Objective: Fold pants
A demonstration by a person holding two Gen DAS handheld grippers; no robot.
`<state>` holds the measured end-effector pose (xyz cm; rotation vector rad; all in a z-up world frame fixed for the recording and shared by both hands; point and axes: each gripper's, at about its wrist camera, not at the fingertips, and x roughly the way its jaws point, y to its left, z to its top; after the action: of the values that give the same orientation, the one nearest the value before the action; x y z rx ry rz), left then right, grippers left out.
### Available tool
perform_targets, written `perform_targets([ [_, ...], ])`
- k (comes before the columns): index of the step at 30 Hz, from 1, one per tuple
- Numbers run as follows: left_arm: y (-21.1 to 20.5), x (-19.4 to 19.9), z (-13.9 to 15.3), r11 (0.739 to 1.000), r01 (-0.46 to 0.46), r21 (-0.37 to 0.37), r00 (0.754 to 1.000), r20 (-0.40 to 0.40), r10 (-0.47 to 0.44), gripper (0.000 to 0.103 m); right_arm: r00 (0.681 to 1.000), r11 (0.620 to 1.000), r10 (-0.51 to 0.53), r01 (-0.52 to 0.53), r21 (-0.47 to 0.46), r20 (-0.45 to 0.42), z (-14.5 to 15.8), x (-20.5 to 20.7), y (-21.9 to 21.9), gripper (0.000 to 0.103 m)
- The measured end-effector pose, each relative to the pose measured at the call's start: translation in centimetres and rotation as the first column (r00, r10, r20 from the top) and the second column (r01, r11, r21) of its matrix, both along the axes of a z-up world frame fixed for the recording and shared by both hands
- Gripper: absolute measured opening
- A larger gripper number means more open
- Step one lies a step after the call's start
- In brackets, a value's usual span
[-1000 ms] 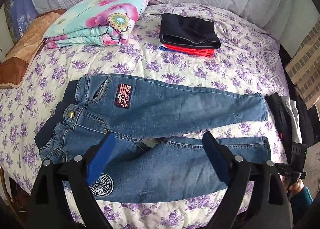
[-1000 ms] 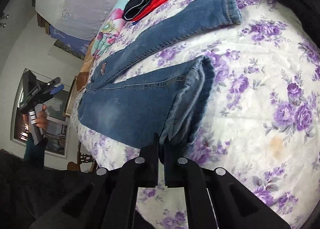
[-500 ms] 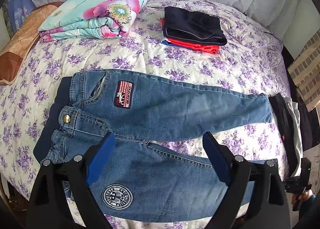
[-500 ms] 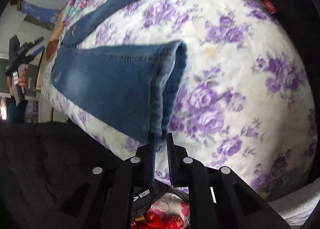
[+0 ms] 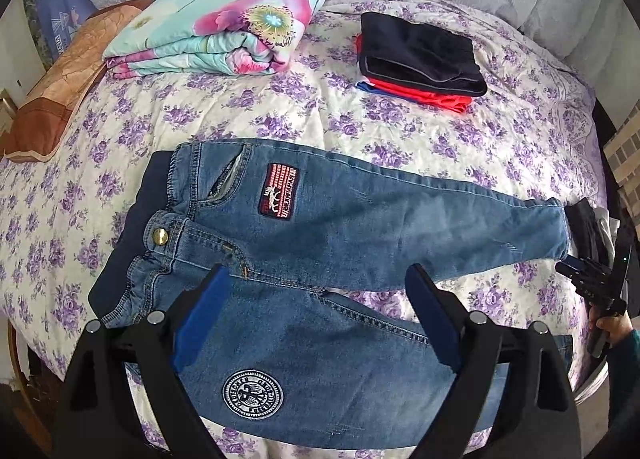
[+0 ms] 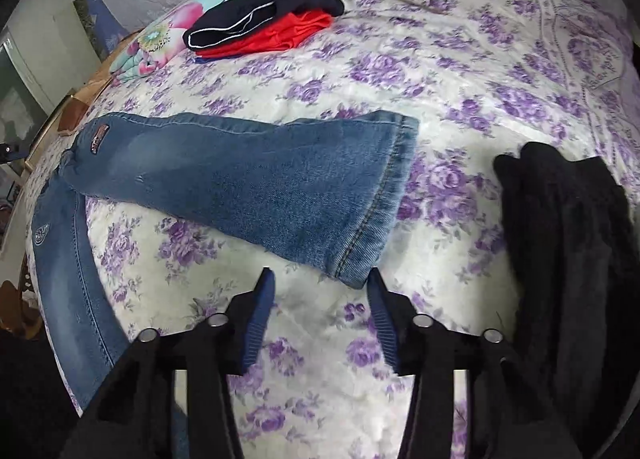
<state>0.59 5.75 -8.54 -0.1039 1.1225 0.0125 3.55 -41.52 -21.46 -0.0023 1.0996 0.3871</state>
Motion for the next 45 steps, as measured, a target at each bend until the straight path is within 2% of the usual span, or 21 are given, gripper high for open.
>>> perform_targets([
  [2, 0.3, 0.1, -0.3, 1.000, -0.015, 0.009, 1.000, -0.011, 0.015, 0.087, 1.000, 0.998, -0.013, 0.015, 0.064, -0.028, 0.0, 0.5, -0.7, 0.006],
  [5, 0.3, 0.5, -0.7, 1.000, -0.026, 0.000, 0.999, -0.021, 0.026, 0.087, 0.999, 0.987, -0.015, 0.023, 0.159, -0.052, 2.1, 0.0, -3.3, 0.005],
  [7, 0.1, 0.9, -1.1, 1.000, -0.021, -0.003, 0.999, -0.026, 0.021, 0.087, 0.998, 0.989, -0.004, 0.012, 0.148, -0.056, 3.6, -0.9, -4.4, 0.001],
  [11, -0.7, 2.2, -2.6, 1.000, -0.003, -0.003, 0.999, -0.051, 0.003, 0.087, 0.981, 0.998, -0.033, 0.023, -0.054, -0.191, 0.4, -2.1, -5.5, 0.000],
  [12, -0.9, 2.6, -3.0, 1.000, -0.001, 0.001, 0.998, -0.062, 0.001, 0.087, 0.977, 0.999, -0.049, 0.045, -0.024, -0.208, -0.1, -2.2, -5.9, 0.000],
  [15, -1.2, 3.5, -3.6, 1.000, 0.007, -0.002, 0.997, -0.077, -0.007, 0.087, 0.985, 0.982, -0.104, 0.124, 0.145, -0.139, 1.9, -1.6, -6.9, 0.012],
  [16, -1.3, 3.7, -3.7, 1.000, 0.011, 0.001, 0.997, -0.076, -0.011, 0.087, 0.985, 0.971, -0.123, 0.146, 0.191, -0.124, 2.6, -0.8, -7.1, 0.040],
  [18, -1.4, 4.2, -3.6, 1.000, 0.014, 0.018, 0.998, -0.067, -0.013, 0.087, 0.982, 0.964, -0.168, 0.181, 0.195, -0.084, 3.5, 1.1, -6.9, 0.064],
  [22, -0.9, 4.4, -3.1, 0.999, -0.002, 0.033, 0.999, -0.052, 0.003, 0.087, 0.979, 0.964, -0.178, 0.193, 0.184, -0.096, 2.3, 5.9, -5.5, 0.062],
  [23, -0.6, 4.3, -3.0, 0.999, -0.008, 0.038, 0.999, -0.050, 0.010, 0.087, 0.976, 0.960, -0.180, 0.202, 0.196, -0.125, 1.3, 7.1, -5.3, 0.055],
  [24, -0.1, 4.1, -2.9, 0.999, -0.018, 0.046, 0.999, -0.050, 0.020, 0.087, 0.973, 0.953, -0.169, 0.202, 0.226, -0.158, 0.4, 7.9, -5.0, 0.021],
  [25, 0.4, 3.9, -2.9, 0.998, -0.030, 0.054, 0.998, -0.052, 0.032, 0.087, 0.968, 0.952, -0.167, 0.207, 0.223, -0.188, -0.3, 8.5, -4.6, 0.012],
  [27, 1.6, 3.4, -3.0, 0.996, -0.060, 0.064, 0.996, -0.055, 0.063, 0.087, 0.975, 0.966, -0.150, 0.180, 0.185, -0.165, 0.1, 9.0, -3.7, 0.009],
  [30, 3.7, 3.1, -3.3, 0.991, -0.115, 0.068, 0.991, -0.054, 0.119, 0.087, 0.972, 0.959, -0.186, 0.211, 0.189, -0.143, 1.5, 10.0, -5.0, 0.009],
  [34, 6.1, 3.2, -4.1, 0.982, -0.169, 0.081, 0.984, -0.049, 0.173, 0.087, 0.974, 0.988, -0.155, 0.156, -0.005, -0.163, -1.1, 10.4, -2.8, 0.010],
  [36, 7.1, 3.7, -4.4, 0.980, -0.177, 0.092, 0.983, -0.041, 0.181, 0.087, 0.970, 0.983, -0.185, 0.184, -0.020, -0.160, -0.5, 10.3, -2.8, 0.012],
  [38, 8.0, 4.5, -4.5, 0.979, -0.174, 0.106, 0.984, -0.027, 0.178, 0.087, 0.961, 0.971, -0.238, 0.235, -0.040, -0.143, 0.8, 9.9, -3.2, 0.029],
  [39, 8.5, 5.0, -4.7, 0.980, -0.168, 0.106, 0.985, -0.016, 0.171, 0.087, 0.956, 0.961, -0.272, 0.264, -0.080, -0.108, 1.6, 9.7, -3.4, 0.043],
  [40, 9.0, 5.6, -4.9, 0.981, -0.163, 0.101, 0.986, -0.011, 0.165, 0.087, 0.952, 0.949, -0.301, 0.292, -0.114, -0.063, 2.5, 9.2, -3.3, 0.045],
  [41, 9.3, 6.2, -5.3, 0.983, -0.159, 0.094, 0.987, -0.012, 0.161, 0.087, 0.950, 0.947, -0.309, 0.303, -0.106, -0.039, 3.4, 8.8, -3.3, 0.045],
  [45, 10.2, 8.1, -7.8, 0.988, -0.132, 0.078, 0.989, -0.053, 0.136, 0.087, 0.965, 0.954, -0.251, 0.259, 0.150, -0.075, 4.9, 6.4, -0.7, 0.049],
])
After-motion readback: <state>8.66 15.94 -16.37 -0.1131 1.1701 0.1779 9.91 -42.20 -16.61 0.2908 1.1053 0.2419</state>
